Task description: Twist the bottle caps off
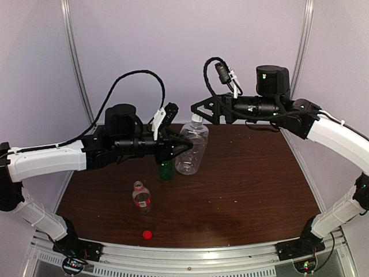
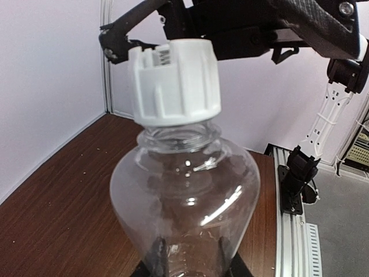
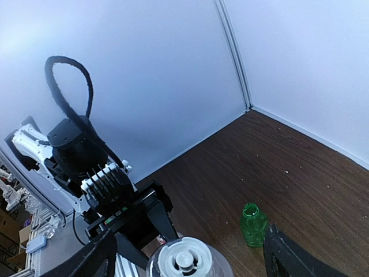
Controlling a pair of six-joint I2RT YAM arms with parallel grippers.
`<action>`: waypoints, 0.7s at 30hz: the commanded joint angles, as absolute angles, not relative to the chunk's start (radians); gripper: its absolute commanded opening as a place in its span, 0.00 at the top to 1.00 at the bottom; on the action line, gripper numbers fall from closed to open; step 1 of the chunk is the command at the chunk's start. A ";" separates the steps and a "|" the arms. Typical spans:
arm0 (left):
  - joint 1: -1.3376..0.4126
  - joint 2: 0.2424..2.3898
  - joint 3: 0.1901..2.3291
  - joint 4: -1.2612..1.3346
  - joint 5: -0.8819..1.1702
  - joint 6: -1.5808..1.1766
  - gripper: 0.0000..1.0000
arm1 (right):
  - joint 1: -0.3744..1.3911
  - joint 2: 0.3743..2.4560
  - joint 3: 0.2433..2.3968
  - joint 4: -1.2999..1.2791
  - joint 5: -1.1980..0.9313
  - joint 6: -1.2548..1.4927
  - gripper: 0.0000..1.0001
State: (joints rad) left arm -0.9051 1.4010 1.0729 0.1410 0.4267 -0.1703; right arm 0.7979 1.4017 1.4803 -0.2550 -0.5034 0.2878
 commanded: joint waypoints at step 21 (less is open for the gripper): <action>-0.909 1.407 1.100 0.169 0.314 -0.198 0.94 | 0.862 1.452 1.501 -0.282 -0.290 0.331 0.55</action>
State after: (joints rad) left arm -0.9051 1.4212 1.0763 0.1303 0.3317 -0.1921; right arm 0.8577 1.4498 1.4841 -0.3172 -0.2764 0.3241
